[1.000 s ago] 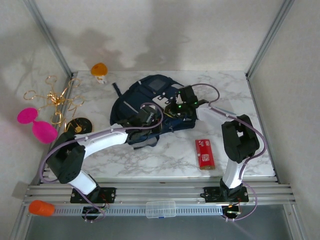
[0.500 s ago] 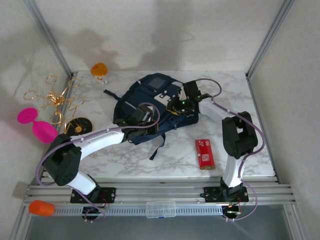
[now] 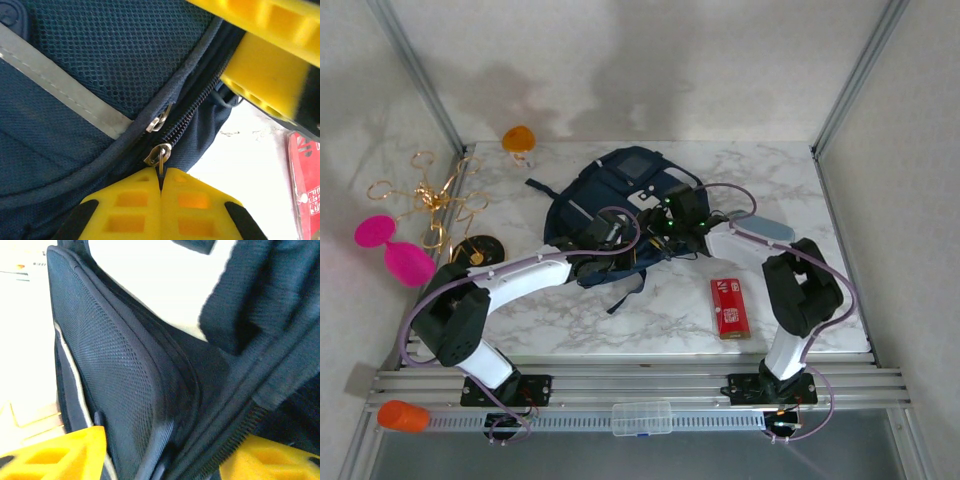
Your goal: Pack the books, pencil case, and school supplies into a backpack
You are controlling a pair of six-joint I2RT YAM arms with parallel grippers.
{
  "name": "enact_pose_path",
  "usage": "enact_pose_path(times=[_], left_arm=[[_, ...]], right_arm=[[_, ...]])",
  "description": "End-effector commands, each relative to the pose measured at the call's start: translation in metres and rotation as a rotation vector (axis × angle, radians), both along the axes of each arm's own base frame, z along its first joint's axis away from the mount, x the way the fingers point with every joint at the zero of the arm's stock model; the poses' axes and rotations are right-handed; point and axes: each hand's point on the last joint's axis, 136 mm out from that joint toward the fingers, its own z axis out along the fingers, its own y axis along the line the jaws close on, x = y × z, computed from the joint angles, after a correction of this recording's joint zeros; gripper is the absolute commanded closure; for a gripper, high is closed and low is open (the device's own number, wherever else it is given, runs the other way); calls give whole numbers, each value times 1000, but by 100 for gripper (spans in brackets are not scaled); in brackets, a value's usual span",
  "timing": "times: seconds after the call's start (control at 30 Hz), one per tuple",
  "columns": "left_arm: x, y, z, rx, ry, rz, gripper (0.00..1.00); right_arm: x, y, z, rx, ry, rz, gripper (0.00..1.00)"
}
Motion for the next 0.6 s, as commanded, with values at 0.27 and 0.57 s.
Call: enact_pose_path(times=[0.27, 0.57], left_arm=[[0, 8, 19, -44, -20, 57, 100], [-27, 4, 17, -55, 56, 74, 100]], right_arm=[[24, 68, 30, -12, -202, 258, 100], [69, -25, 21, -154, -300, 432, 100]])
